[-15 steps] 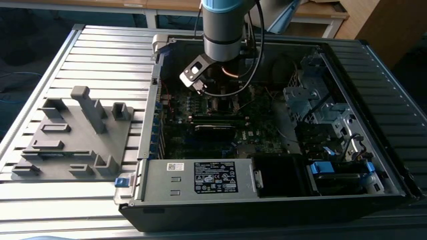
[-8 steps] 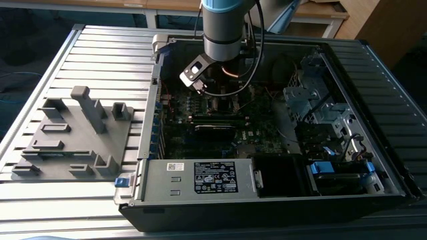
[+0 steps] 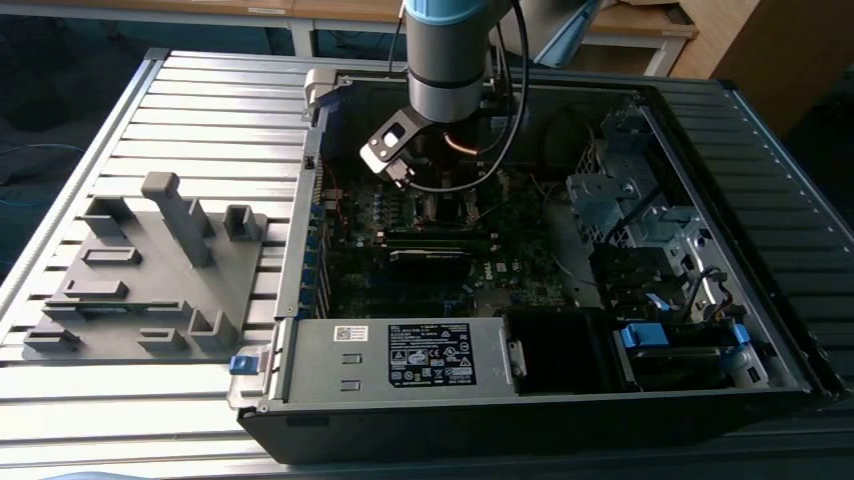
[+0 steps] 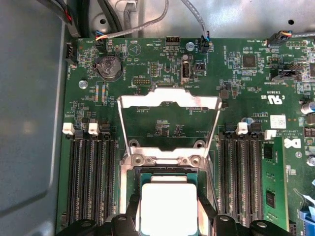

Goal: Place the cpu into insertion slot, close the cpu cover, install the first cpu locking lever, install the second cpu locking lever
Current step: 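Place the cpu into insertion slot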

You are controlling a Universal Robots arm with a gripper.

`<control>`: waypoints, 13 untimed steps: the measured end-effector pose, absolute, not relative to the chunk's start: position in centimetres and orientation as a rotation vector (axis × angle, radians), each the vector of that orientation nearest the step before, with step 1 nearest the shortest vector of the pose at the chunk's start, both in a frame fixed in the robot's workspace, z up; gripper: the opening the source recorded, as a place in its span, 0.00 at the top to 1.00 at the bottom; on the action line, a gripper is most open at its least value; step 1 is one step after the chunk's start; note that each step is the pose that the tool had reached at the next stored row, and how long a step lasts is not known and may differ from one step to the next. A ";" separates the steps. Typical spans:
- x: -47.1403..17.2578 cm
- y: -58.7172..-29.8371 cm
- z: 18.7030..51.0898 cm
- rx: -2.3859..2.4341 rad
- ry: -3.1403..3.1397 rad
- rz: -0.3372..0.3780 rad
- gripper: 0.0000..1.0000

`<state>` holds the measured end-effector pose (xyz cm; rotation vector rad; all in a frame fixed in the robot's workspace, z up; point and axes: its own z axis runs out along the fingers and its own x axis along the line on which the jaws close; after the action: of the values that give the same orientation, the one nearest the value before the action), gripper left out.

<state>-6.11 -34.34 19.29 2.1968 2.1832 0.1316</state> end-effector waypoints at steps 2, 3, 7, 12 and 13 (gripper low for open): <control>-6.1 -34.3 19.3 2.197 2.183 0.132 0.46; -6.1 -34.3 19.3 2.197 2.183 0.132 0.46; -6.1 -34.3 19.3 2.197 2.183 0.132 0.46; -6.1 -34.3 19.2 2.197 2.183 0.131 0.46; -6.1 -34.3 19.2 2.197 2.183 0.131 0.46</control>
<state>-6.05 -34.30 19.19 2.1968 2.1834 0.1312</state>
